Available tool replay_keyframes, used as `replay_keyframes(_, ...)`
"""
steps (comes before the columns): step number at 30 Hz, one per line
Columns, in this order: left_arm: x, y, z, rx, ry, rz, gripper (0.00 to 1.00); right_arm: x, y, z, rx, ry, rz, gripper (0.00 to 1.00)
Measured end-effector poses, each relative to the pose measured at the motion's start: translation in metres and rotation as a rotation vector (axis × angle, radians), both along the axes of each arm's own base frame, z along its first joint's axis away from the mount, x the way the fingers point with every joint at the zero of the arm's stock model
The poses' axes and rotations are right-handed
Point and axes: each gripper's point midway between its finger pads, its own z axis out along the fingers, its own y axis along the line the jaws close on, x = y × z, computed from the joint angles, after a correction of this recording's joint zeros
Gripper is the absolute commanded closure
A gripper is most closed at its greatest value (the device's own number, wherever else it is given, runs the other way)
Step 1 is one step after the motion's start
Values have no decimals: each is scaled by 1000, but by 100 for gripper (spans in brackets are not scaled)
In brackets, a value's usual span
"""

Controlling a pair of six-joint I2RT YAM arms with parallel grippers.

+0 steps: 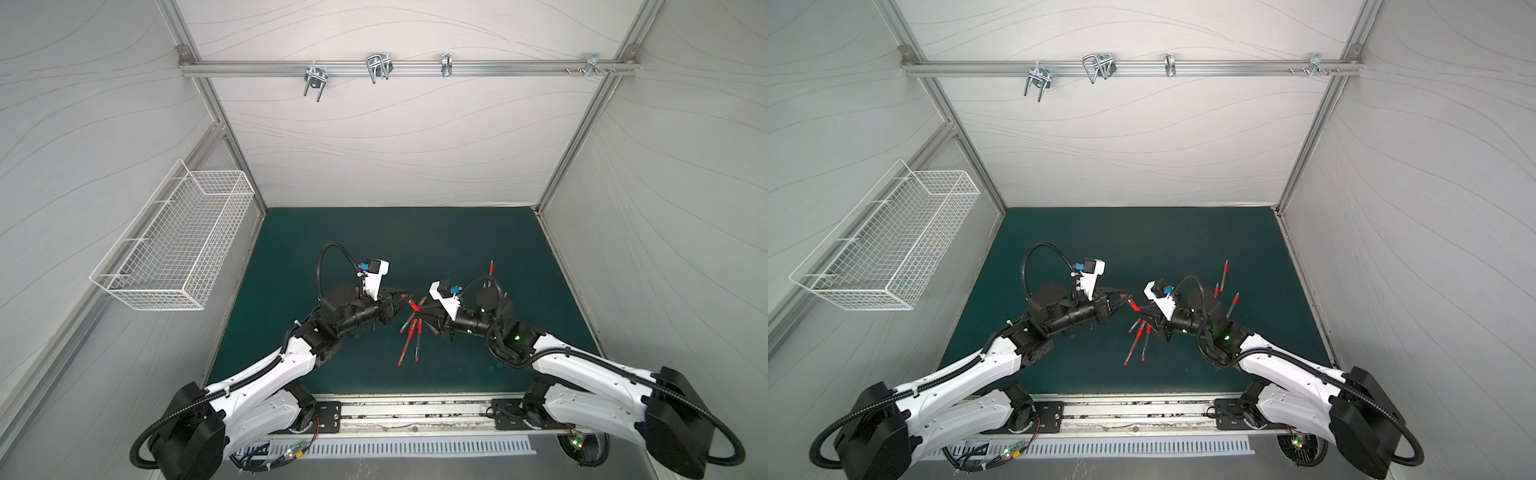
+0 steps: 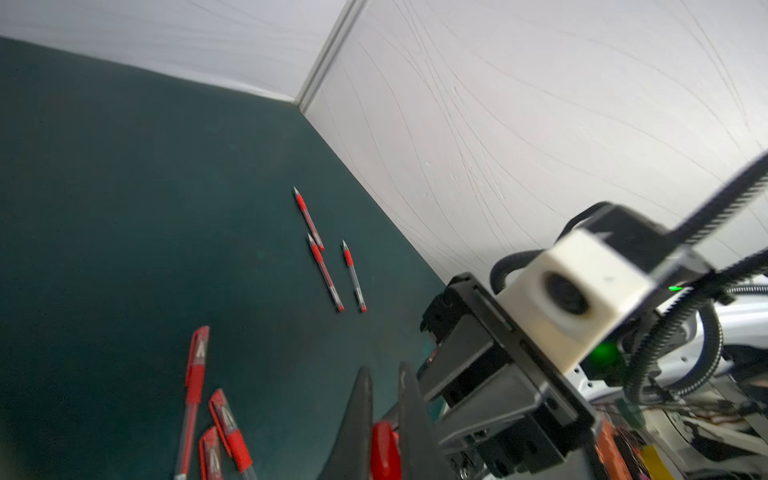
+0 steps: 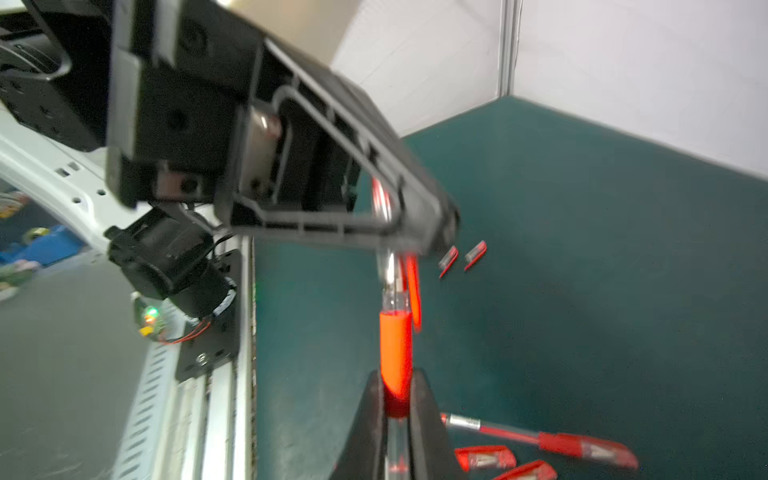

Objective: Remove pen caps from pens
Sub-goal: Open the pen cap on the pen, then place the pen at the middle-right of the table.

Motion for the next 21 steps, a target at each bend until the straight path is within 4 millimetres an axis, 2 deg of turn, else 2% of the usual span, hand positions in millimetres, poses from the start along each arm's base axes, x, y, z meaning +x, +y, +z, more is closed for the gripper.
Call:
replay_keyframes(3, 11, 10, 0, 3, -3, 58, 100, 5, -9, -16, -10, 89, 4, 100)
replay_keyframes(5, 12, 11, 0, 3, -4, 64, 100, 1, -8, -19, -14, 111, 24, 100)
replay_keyframes(15, 16, 15, -2, 10, -1, 92, 100, -2, -15, -11, -6, 53, -29, 100)
replay_keyframes(21, 31, 37, -26, 109, 56, 245, 100, 14, -23, -14, -35, 44, -145, 100)
